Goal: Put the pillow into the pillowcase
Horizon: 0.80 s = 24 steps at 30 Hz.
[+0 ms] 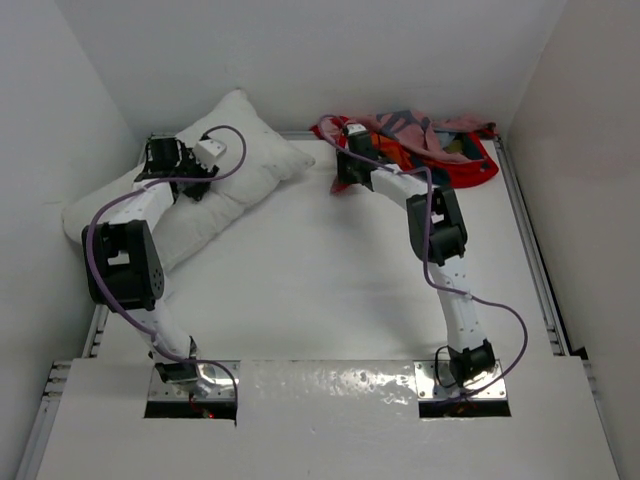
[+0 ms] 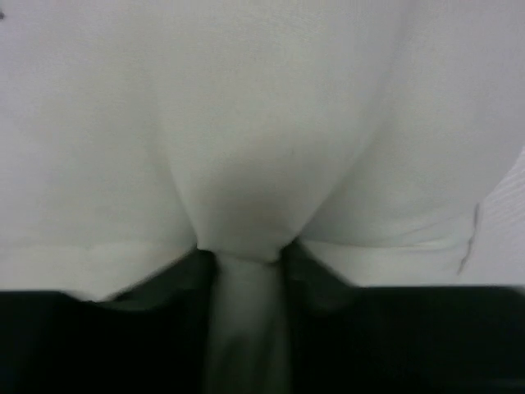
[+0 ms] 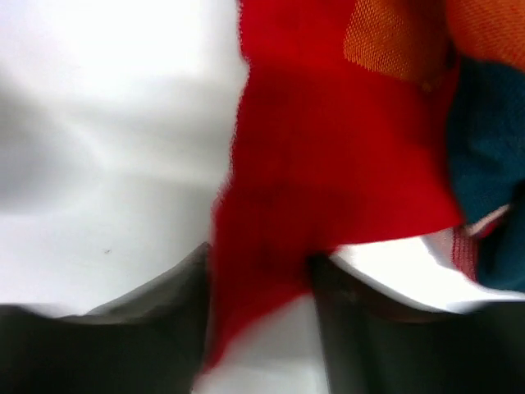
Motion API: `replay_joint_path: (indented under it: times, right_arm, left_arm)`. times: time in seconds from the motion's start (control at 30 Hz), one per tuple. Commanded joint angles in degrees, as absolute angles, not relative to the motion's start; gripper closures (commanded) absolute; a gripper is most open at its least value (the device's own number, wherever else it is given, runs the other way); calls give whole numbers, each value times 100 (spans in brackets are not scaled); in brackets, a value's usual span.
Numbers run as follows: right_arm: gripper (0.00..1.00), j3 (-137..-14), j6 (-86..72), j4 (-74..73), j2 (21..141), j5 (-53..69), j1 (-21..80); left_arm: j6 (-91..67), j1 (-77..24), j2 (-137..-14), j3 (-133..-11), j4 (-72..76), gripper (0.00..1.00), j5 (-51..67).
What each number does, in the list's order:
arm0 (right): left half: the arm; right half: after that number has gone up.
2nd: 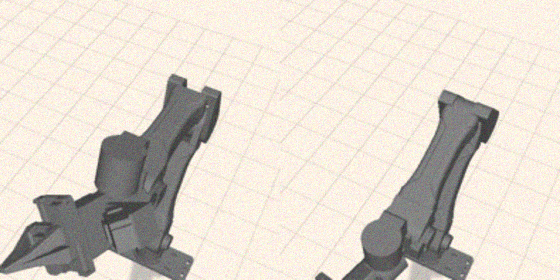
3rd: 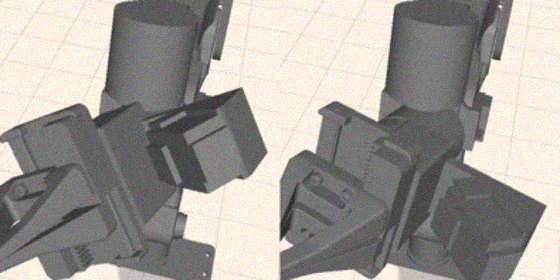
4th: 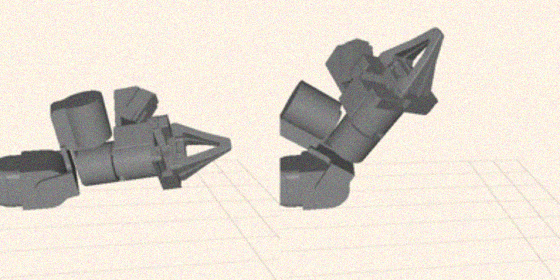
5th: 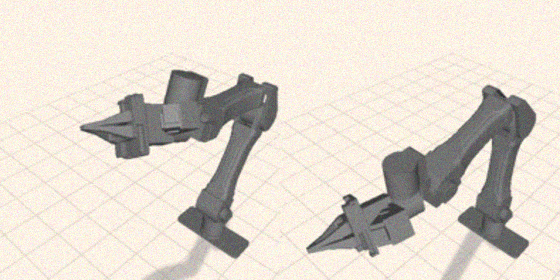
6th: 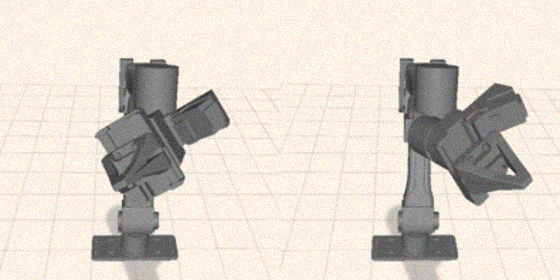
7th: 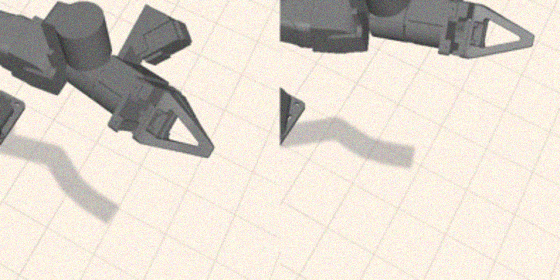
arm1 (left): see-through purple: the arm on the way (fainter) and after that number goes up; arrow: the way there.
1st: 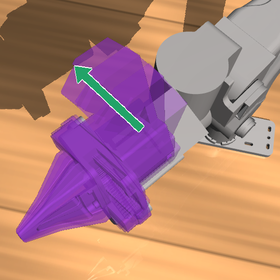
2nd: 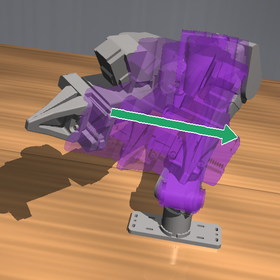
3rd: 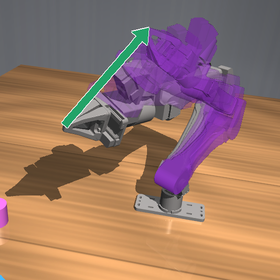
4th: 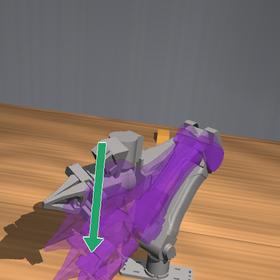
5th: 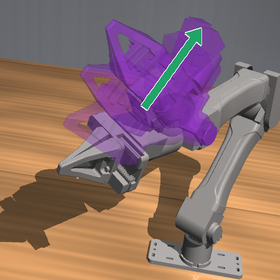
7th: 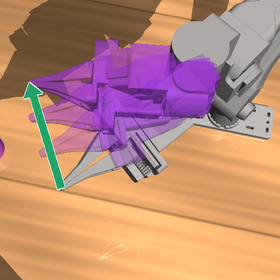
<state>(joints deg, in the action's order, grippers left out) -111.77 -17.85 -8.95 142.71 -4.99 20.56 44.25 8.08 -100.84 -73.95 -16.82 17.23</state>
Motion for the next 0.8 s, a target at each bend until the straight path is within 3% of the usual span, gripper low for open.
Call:
replay_joint_path:
  times: [0.0, 0.03, 0.07, 0.2, 0.27, 0.3, 0.33, 0.4, 0.43, 0.5, 0.7, 0.73, 0.77]
  right_arm:
    - [69, -11294, -1951, -395, 14177, -650, 2109]
    - [86, -11268, -1942, -578, 14125, -607, 2109]
    - [100, -11120, -1751, -667, 14028, -493, 2144]
    - [100, -10075, 583, -1483, 12748, 797, 2811]
    - [100, -9295, 1378, -2072, 11161, 1568, 3398]
    - [100, -9290, 1380, -2074, 11153, 1904, 3558]
    - [100, -9046, 1215, -1979, 10440, 2177, 3734]
    - [100, -8782, 959, -1637, 9855, 2575, 4174]
    - [87, -8493, 767, -1304, 9609, 2566, 4271]
    - [1, -8184, 459, -1029, 9133, 2261, 4316]
    - [1, -7313, 230, -1397, 8297, -331, 3825]
    - [5, -7365, -267, -1789, 8306, -343, 3501]
    - [19, -7444, -533, -2010, 8340, -169, 2776]
  left_arm:
    - [4659, 817, -10178, -7163, -2109, 76, 1345]
    - [4571, 835, -10065, -7163, -2101, 100, 1336]
    - [4449, 852, -9968, -7163, -2083, 100, 1327]
    - [3851, 1098, -9519, -7583, -2021, 100, 1870]
    - [3823, 1116, -9413, -8021, -2257, 61, 2589]
    - [3841, 1116, -9413, -8024, -2337, 61, 2593]
    - [3841, 1116, -9413, -8277, -2390, 45, 3019]
    - [3657, 1081, -9422, -8498, -2391, 38, 3382]
    - [3526, 1055, -9448, -8543, -2330, 32, 3610]
    - [3261, 880, -9527, -8674, -2232, 23, 3787]
    - [4235, -269, -9510, -8711, -3181, 23, 3622]
    - [4297, -446, -9501, -8658, -3286, 23, 3543]
    - [4324, -622, -9501, -8588, -3383, 23, 3472]
